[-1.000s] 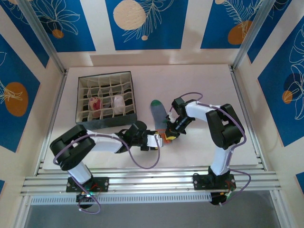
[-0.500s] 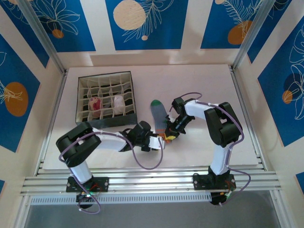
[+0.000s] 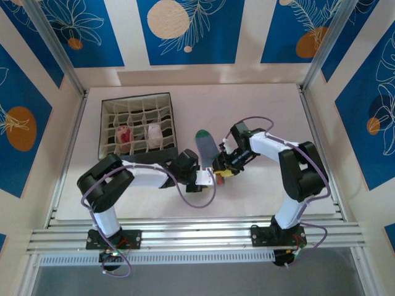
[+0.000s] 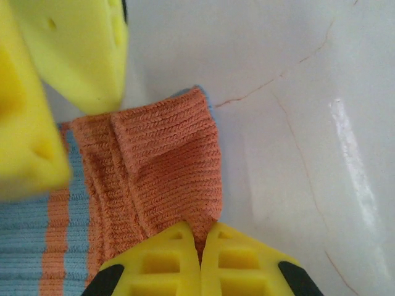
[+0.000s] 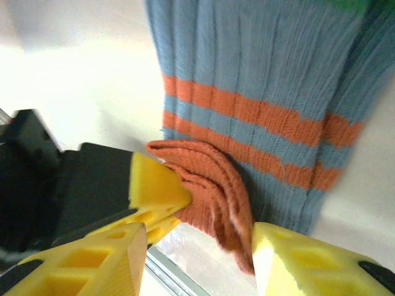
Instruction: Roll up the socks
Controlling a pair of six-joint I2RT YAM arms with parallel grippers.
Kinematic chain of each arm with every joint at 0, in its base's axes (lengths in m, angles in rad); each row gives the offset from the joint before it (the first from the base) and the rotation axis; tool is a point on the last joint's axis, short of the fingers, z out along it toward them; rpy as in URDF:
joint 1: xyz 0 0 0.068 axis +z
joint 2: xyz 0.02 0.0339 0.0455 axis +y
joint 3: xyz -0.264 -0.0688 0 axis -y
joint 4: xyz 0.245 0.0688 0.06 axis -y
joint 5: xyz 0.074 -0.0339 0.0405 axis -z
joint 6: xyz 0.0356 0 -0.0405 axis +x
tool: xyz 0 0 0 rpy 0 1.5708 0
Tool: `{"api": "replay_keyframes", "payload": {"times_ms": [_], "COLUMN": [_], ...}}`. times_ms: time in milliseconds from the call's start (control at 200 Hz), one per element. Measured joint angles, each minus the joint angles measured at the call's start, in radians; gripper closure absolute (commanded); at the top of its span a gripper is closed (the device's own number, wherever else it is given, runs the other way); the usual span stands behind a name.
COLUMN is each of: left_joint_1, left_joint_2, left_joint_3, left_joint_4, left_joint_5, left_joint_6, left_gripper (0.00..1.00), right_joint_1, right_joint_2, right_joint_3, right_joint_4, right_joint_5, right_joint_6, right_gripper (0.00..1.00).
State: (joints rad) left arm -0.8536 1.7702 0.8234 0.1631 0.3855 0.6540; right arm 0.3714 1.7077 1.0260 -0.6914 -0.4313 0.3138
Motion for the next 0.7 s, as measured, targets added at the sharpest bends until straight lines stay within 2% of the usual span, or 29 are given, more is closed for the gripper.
{"api": "replay_keyframes", "payload": {"times_ms": [195,465,700], "left_joint_1": [0.063,0.121,0.187], "left_joint_2": [0.008,0.058,0.135], "left_joint_3": [0.045,0.138,0.217], "left_joint_4": [-0.116,-0.248,-0.311], "left_joint_5": [0.148,0.322,0.43], "left_joint_6": [-0.071,-0.143,-0.275], "left_gripper": [1.0,1.0,1.0], "right_joint_1": [-0.006,0.0,0.03], "right_joint_2": [-0.057,-0.027,-0.007], "right_joint_3": [-0.054,-0.132,-0.186], "right_joint_4": [0.106,0.277,0.351], "right_joint_5": [-0.026,-0.124,-0.172], "right_joint_6": [0.03,0.071,0.074], "right_gripper": [0.7,0.71,0.71]}}
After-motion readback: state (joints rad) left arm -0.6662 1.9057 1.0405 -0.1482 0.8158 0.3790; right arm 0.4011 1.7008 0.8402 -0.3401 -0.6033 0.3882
